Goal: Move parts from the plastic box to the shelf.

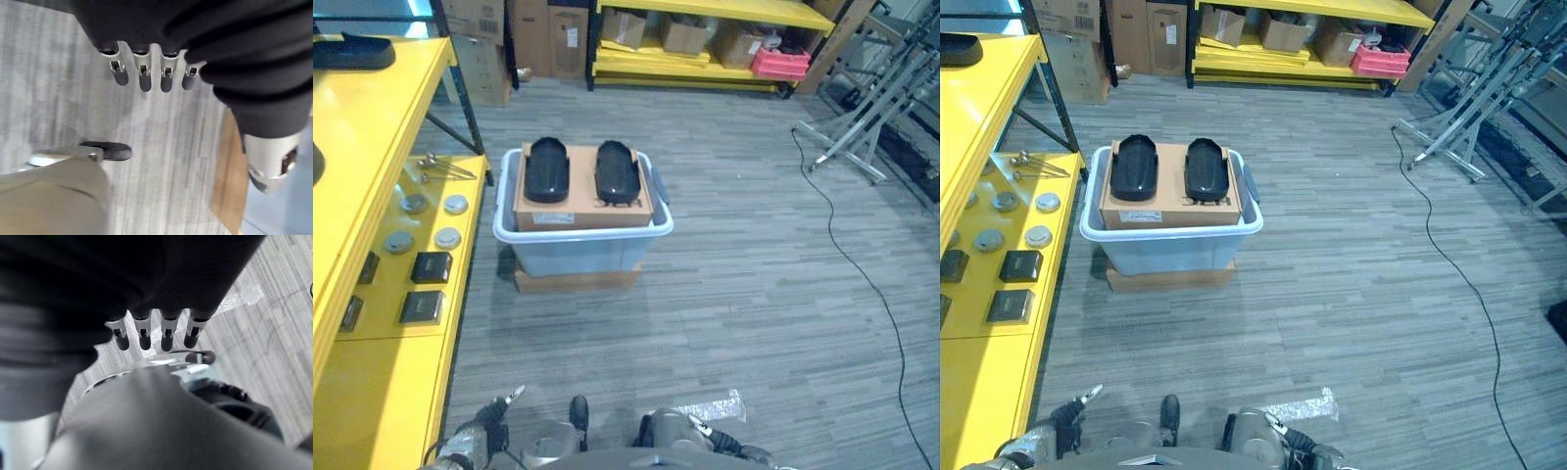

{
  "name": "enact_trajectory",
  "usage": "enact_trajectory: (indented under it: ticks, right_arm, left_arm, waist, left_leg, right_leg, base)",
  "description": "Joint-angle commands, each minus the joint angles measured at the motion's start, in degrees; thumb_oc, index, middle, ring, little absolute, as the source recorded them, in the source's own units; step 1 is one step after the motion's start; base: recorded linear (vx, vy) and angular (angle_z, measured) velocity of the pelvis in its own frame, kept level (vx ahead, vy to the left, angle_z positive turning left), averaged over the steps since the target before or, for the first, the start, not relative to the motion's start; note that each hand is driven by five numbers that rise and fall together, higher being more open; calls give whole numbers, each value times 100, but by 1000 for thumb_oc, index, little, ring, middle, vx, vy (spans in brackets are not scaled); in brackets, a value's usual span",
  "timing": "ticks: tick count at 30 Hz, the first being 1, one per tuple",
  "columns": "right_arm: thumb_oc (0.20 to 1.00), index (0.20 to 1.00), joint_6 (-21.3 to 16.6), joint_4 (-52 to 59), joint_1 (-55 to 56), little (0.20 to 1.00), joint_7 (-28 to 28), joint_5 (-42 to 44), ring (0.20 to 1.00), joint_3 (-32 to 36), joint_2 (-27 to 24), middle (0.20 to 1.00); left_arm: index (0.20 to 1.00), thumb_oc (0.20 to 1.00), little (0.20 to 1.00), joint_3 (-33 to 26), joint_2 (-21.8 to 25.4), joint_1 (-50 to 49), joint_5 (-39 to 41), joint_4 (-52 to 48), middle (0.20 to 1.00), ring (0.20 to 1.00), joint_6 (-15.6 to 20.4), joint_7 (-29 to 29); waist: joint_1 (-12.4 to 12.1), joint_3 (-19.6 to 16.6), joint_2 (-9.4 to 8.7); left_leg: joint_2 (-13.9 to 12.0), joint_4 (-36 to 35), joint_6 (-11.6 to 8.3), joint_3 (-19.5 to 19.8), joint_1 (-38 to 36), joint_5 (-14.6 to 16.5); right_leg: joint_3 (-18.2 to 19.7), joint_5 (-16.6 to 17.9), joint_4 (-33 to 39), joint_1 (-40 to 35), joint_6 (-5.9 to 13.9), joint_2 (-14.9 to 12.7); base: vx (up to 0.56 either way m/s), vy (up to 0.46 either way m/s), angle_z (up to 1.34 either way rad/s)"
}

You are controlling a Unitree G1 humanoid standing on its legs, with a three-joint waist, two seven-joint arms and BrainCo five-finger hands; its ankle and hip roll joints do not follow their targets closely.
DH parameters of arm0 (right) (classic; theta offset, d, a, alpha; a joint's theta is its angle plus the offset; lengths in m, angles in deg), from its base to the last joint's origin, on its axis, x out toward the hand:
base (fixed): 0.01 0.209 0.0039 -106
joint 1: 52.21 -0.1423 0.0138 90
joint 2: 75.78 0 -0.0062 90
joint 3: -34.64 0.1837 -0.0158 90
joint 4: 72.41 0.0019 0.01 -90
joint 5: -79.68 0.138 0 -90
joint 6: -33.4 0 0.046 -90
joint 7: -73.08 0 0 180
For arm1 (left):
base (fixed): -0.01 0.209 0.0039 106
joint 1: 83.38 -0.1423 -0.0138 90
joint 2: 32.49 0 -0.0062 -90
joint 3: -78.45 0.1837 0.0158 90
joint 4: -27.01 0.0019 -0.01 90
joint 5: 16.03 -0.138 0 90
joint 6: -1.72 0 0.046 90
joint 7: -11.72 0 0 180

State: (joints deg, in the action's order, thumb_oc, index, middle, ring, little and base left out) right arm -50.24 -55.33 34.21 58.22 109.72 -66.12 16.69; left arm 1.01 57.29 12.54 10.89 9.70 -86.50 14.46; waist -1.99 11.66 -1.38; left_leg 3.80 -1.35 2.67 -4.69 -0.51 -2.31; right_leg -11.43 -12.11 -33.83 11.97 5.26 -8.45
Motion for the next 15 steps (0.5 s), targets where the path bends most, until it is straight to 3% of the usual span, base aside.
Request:
enact_trajectory:
  ticks: [1, 2, 4, 7, 9, 10, 11, 13, 14, 15]
  right_arm:
    - [1000, 1000, 3, -80, -179, 1000, 38, 78, 1000, 35, -205, 1000]
    - [1000, 1000, 55, -157, -117, 1000, 22, -122, 1000, 83, -214, 1000]
    - [1000, 1000, 94, -215, -71, 1000, 21, -281, 1000, 103, -200, 1000]
    - [1000, 1000, 228, -306, -48, 1000, 58, -560, 1000, 31, -218, 1000]
    - [1000, 1000, 369, -327, -82, 1000, 28, -864, 1000, -36, -274, 1000]
    - [1000, 1000, 303, -291, -89, 1000, -24, -1152, 1000, -94, -352, 1000]
    - [1000, 1000, 302, -282, -92, 1000, 7, -1134, 1000, -98, -362, 1000]
    - [1000, 1000, 280, -184, -159, 1000, 87, -1058, 1000, -148, -493, 1000]
    - [1000, 1000, 86, -176, -190, 1000, 126, -853, 1000, -118, -574, 1000]
    - [1000, 1000, -118, -123, -241, 1000, 69, -657, 1000, -29, -634, 1000]
  left_arm:
    - [1000, 1000, 1000, -93, -26, -38, 41, -124, 1000, 1000, 156, 70]
    - [1000, 1000, 1000, 17, -38, 46, 261, -149, 1000, 1000, 124, 91]
    - [1000, 1000, 1000, 38, -62, 74, 398, -136, 1000, 1000, 118, 98]
    - [1000, 1000, 1000, 51, -158, 105, 389, -179, 1000, 1000, 184, 2]
    - [1000, 1000, 1000, 111, -259, 123, 742, -242, 1000, 1000, 214, -81]
    - [1000, 1000, 1000, 96, -337, 101, 720, -381, 1000, 1000, 275, -91]
    - [1000, 1000, 1000, 92, -346, 97, 703, -399, 1000, 1000, 289, -106]
    - [1000, 1000, 1000, 81, -388, 96, 678, -557, 1000, 1000, 183, -167]
    - [1000, 1000, 1000, 69, -391, 104, 552, -591, 1000, 1000, 20, -117]
    - [1000, 1000, 1000, 81, -410, 58, 298, -547, 1000, 1000, -50, -51]
  waist:
    - [30, 272, 97]
    - [242, 258, 72]
    - [334, 235, 67]
    - [419, 142, 75]
    - [423, 117, 41]
    - [352, 178, 8]
    - [342, 188, 6]
    - [219, 294, -38]
    - [165, 328, -27]
    - [121, 327, 61]
  left_leg:
    - [-194, 629, 25, 123, -98, 583]
    - [-148, 553, -13, 210, -328, 753]
    - [-148, 516, -27, 231, -479, 864]
    - [-262, 454, -66, 286, -596, 895]
    - [-317, 850, -106, 369, -493, 944]
    - [-371, 1788, -243, 440, -69, 499]
    - [-373, 1931, -263, 462, 10, 447]
    - [-446, 2852, -436, 388, 705, 44]
    - [-565, 2788, -507, 147, 936, 21]
    - [-657, 2143, -581, -192, 975, -27]
  right_leg:
    - [34, 1345, 2082, -654, 111, 81]
    - [276, 1639, 2772, -569, 182, -8]
    - [368, 1804, 2923, -522, 246, -37]
    - [508, 1722, 3018, -636, 117, 174]
    - [519, 1640, 2988, -706, 4, 231]
    - [498, 1592, 3138, -928, -125, 250]
    - [489, 1592, 3162, -957, -141, 253]
    - [363, 1593, 3411, -1241, -263, 240]
    - [242, 1563, 3552, -1402, -255, 223]
    - [111, 1515, 3615, -1522, -194, 227]
  base:
    - [496, -194, 14]
    - [369, -129, 14]
    - [416, -164, 15]
    - [351, -252, 27]
    - [259, -250, 38]
    - [203, -197, 51]
    - [174, -192, 61]
    - [141, -124, 22]
    - [223, -40, 20]
    - [283, 97, 61]
